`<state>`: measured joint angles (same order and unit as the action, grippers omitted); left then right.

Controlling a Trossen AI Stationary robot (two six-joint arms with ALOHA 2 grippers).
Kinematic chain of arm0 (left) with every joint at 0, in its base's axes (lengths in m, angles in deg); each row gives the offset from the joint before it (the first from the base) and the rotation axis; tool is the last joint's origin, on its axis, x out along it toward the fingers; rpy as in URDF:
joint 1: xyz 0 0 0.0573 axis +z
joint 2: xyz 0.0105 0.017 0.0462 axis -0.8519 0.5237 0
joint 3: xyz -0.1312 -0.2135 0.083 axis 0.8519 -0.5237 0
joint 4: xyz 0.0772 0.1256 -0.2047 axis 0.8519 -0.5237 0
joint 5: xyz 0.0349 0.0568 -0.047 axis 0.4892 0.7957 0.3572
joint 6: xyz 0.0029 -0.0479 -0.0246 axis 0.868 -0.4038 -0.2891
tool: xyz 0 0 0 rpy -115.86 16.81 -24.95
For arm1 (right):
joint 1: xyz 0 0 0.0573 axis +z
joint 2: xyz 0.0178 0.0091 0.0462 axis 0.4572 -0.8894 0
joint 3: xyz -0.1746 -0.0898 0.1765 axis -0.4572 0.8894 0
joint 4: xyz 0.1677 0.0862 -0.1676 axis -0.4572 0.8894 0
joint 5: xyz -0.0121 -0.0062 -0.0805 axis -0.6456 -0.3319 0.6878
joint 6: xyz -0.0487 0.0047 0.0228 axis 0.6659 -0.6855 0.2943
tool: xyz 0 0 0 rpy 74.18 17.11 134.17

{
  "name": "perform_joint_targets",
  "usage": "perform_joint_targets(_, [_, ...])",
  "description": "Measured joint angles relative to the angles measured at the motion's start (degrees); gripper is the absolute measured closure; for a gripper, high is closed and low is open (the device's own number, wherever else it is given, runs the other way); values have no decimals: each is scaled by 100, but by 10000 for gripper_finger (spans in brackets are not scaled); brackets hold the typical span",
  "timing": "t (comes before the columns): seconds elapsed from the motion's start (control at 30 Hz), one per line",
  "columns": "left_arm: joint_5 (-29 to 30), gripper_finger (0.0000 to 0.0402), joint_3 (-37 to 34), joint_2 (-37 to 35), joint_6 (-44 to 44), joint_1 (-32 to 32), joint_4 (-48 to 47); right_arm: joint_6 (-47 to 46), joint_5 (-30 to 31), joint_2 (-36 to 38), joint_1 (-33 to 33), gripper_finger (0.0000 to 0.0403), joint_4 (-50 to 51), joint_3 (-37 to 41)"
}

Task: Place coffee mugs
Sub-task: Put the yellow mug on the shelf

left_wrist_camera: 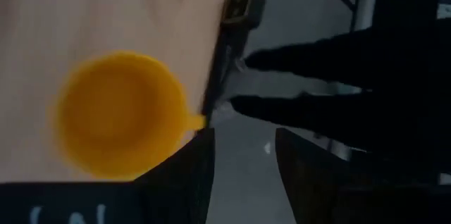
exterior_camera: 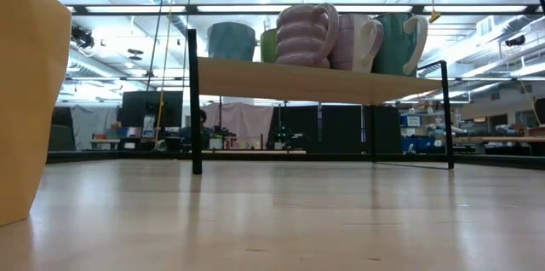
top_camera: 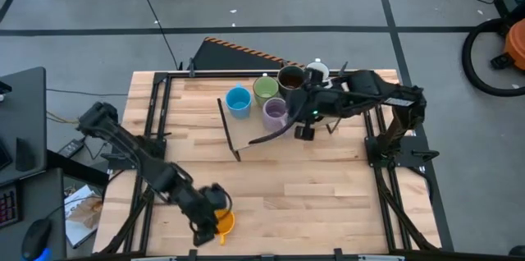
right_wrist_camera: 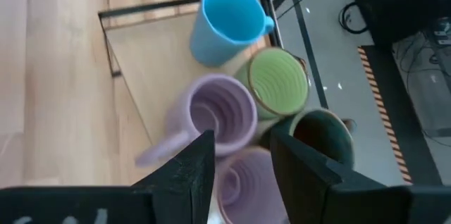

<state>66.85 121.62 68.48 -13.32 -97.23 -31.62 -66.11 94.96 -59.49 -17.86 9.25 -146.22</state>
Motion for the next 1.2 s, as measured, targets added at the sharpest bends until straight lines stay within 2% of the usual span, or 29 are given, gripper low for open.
perform_joint_targets(0.17, [-249,262,396,797,-629,-3,-30,115,-86,236,23,259,272,2])
perform_joint_targets(0.4, [228,269,1661,1744,-941,117,-1480,512,-302,545,173,259,272,2])
perform_joint_targets(0.57, [307,268,2130,2237,-1183,90,-1769,598,-345,743,307,259,274,4])
perform_joint_targets(0.93, [244,187,2191,2462,-1392,-6,-2519,635,-345,856,590,259,272,4])
perform_joint_targets(1.07, [295,183,2099,2458,-1177,-27,-2319,591,-340,858,640,259,272,3])
perform_joint_targets(1.2, [301,200,1885,2458,-1175,-36,-2063,542,-317,858,640,259,274,2])
